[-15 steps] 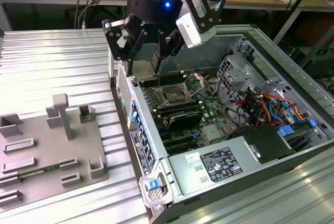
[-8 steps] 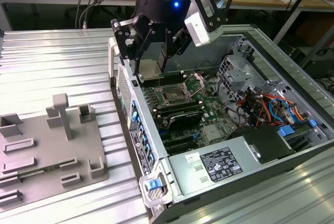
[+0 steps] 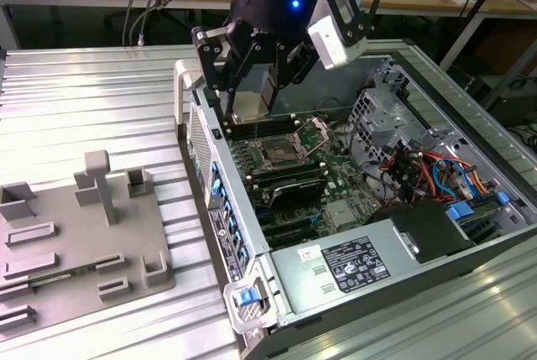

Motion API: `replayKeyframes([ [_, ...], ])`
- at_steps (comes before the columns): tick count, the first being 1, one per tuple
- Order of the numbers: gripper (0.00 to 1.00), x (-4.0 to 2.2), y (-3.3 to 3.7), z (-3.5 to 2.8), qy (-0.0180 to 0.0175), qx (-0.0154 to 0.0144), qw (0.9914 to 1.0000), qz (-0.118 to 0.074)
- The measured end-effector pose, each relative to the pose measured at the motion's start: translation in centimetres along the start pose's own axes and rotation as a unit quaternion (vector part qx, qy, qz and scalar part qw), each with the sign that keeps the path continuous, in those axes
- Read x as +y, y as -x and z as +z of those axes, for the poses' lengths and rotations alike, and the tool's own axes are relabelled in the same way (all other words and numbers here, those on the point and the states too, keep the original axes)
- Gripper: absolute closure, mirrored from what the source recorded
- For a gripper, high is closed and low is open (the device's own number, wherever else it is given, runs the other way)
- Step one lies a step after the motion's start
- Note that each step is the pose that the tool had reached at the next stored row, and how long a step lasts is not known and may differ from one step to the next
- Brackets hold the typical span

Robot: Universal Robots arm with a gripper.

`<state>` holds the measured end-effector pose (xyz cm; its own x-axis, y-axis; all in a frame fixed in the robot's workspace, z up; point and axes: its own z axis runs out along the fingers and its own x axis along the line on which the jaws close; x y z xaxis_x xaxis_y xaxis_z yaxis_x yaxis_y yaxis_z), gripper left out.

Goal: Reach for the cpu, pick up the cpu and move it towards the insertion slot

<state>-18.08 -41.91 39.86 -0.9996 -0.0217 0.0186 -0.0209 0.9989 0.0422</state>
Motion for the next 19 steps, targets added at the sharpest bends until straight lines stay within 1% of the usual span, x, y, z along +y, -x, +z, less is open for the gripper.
replayKeyframes([
  [3, 0.45, 0.17, 0.43, 0.01, 0.0000, 0.0000, 1.00000, 0.000],
  [12, 0.45, 0.54, 1.36, 0.02, 0.0000, 0.0000, 1.00000, 0.000],
  [19, 0.45, 0.96, 2.25, 0.04, 0.0000, 0.0000, 1.00000, 0.000],
])
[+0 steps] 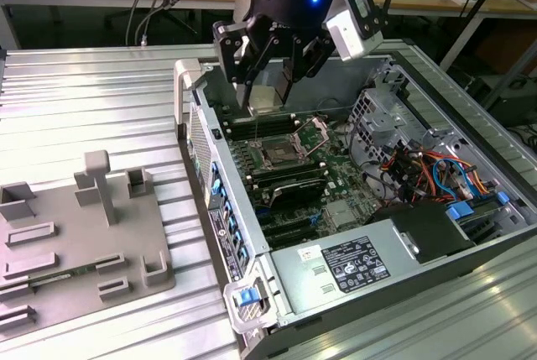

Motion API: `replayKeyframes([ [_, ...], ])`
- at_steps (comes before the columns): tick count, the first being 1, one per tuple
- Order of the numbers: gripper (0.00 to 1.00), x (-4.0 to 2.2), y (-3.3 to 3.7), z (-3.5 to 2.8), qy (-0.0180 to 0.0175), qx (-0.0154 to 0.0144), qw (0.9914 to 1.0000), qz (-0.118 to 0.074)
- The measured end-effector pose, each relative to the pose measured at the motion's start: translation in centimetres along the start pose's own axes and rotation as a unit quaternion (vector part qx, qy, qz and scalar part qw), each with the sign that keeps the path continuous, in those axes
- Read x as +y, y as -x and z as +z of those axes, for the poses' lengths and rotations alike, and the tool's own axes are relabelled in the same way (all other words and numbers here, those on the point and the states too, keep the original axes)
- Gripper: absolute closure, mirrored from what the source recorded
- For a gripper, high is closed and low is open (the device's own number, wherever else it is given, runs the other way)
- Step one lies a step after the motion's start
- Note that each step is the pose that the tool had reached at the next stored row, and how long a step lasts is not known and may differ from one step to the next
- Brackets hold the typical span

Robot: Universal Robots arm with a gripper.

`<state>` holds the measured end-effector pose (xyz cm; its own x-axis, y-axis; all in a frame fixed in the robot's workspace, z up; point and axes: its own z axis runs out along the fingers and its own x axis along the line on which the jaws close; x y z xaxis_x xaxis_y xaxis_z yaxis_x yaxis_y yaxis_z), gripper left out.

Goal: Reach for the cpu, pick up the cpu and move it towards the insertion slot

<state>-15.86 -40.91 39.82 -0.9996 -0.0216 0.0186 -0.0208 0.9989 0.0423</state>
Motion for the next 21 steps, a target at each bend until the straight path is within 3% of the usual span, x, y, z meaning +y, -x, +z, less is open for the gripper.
replayKeyframes([
  [8, 0.45, 0.78, 1.32, 0.04, 0.0000, 0.0000, 1.00000, 0.000],
  [14, 0.45, 0.82, 2.23, 0.03, 0.0000, 0.0000, 1.00000, 0.000],
  [21, 0.45, 0.80, 3.89, 0.02, 0.0000, 0.0000, 1.00000, 0.000],
])
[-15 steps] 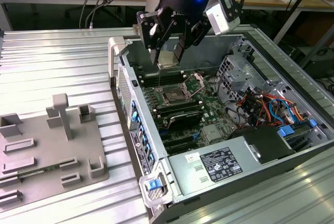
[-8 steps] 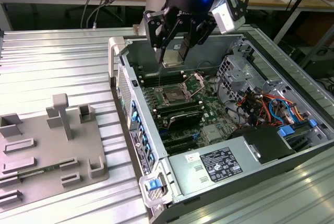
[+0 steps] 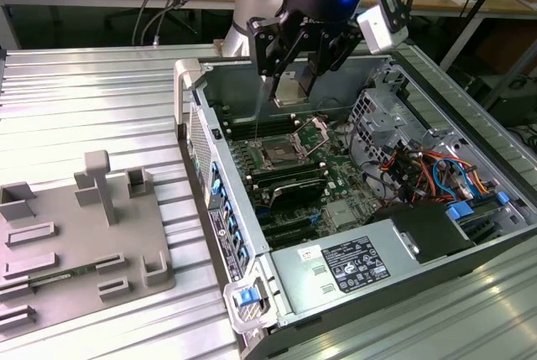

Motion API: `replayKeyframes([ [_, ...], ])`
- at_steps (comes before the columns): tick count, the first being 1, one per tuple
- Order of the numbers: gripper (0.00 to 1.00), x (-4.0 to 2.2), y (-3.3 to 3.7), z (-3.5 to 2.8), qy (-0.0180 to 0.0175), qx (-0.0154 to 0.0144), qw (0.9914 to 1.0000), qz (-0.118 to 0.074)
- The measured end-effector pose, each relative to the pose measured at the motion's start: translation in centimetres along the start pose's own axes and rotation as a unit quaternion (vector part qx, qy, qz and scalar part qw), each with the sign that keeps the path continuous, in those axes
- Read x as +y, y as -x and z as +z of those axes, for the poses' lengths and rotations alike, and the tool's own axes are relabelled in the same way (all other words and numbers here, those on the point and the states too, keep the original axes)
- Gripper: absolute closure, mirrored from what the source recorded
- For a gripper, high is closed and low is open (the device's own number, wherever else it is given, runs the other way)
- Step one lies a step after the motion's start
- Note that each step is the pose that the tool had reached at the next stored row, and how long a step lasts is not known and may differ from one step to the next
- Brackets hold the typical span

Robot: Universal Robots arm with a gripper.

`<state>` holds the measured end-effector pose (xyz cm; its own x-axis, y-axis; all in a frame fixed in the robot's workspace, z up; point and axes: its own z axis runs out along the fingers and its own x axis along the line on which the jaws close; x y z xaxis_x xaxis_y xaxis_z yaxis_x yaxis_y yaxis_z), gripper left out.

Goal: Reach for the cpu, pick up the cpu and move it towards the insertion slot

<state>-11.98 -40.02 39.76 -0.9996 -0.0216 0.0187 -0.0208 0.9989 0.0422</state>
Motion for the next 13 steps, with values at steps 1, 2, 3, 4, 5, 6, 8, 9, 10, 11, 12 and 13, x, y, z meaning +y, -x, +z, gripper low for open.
replayKeyframes([
  [1, 0.45, 0.01, 0.16, 0.00, 0.0000, 0.0000, 1.00000, 0.000],
  [2, 0.45, 0.01, 0.28, 0.00, 0.0000, 0.0000, 1.00000, 0.000],
  [3, 0.45, 0.02, 0.47, 0.01, 0.0000, 0.0000, 1.00000, 0.000],
  [4, 0.45, 0.03, 0.61, 0.01, 0.0000, 0.0000, 1.00000, 0.000],
  [5, 0.45, 0.05, 0.81, 0.02, 0.0000, 0.0000, 1.00000, 0.000],
  [6, 0.45, 0.09, 0.93, 0.03, 0.0000, 0.0000, 1.00000, 0.000],
  [8, 0.45, 0.19, 1.09, 0.07, 0.0000, 0.0000, 1.00000, 0.000],
  [9, 0.45, 0.23, 1.21, 0.08, 0.0000, 0.0000, 1.00000, 0.000],
  [10, 0.45, 0.24, 1.30, 0.08, 0.0000, 0.0000, 1.00000, 0.000],
  [11, 0.45, 0.26, 1.38, 0.09, 0.0000, 0.0000, 1.00000, 0.000],
  [12, 0.45, 0.39, 1.47, 0.12, 0.0001, -0.0001, 1.00000, 0.000],
  [13, 0.45, 0.60, 1.55, 0.14, 0.0000, -0.0001, 1.00000, 0.000],
])
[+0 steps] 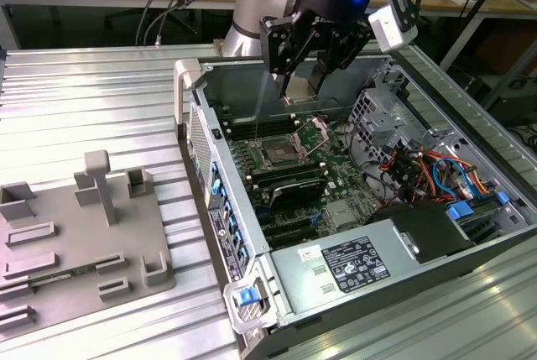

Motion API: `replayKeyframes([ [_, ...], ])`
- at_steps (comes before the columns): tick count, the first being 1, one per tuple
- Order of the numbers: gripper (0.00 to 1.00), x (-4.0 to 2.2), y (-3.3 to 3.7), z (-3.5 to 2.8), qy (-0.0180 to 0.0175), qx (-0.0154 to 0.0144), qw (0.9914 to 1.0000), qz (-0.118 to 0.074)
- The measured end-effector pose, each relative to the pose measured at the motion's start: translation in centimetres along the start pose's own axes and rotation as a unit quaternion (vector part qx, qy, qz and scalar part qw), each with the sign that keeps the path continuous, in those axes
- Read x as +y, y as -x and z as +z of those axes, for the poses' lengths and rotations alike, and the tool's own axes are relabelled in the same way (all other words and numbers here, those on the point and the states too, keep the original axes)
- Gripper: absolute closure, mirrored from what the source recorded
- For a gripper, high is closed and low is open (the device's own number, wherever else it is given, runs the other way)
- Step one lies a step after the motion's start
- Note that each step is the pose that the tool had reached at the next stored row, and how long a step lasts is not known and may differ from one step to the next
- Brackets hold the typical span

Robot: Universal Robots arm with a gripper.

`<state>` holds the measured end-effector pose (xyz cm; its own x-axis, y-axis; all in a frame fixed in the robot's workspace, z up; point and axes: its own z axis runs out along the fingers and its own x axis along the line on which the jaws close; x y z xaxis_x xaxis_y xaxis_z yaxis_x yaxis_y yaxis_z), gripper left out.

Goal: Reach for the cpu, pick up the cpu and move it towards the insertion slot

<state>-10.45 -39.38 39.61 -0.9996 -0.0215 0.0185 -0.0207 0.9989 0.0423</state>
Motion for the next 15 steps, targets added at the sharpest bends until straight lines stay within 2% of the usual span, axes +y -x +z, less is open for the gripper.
replayKeyframes([
  [8, 0.45, 1.25, 1.03, 0.21, 0.0000, 0.0001, 1.00000, 0.000],
  [9, 0.45, 1.44, 1.28, 0.24, 0.0000, 0.0000, 1.00000, 0.000],
  [10, 0.45, 1.71, 1.82, 0.26, 0.0000, 0.0000, 1.00000, 0.000],
  [15, 0.45, 2.44, 3.16, 0.35, 0.0000, 0.0000, 1.00000, 0.000],
])
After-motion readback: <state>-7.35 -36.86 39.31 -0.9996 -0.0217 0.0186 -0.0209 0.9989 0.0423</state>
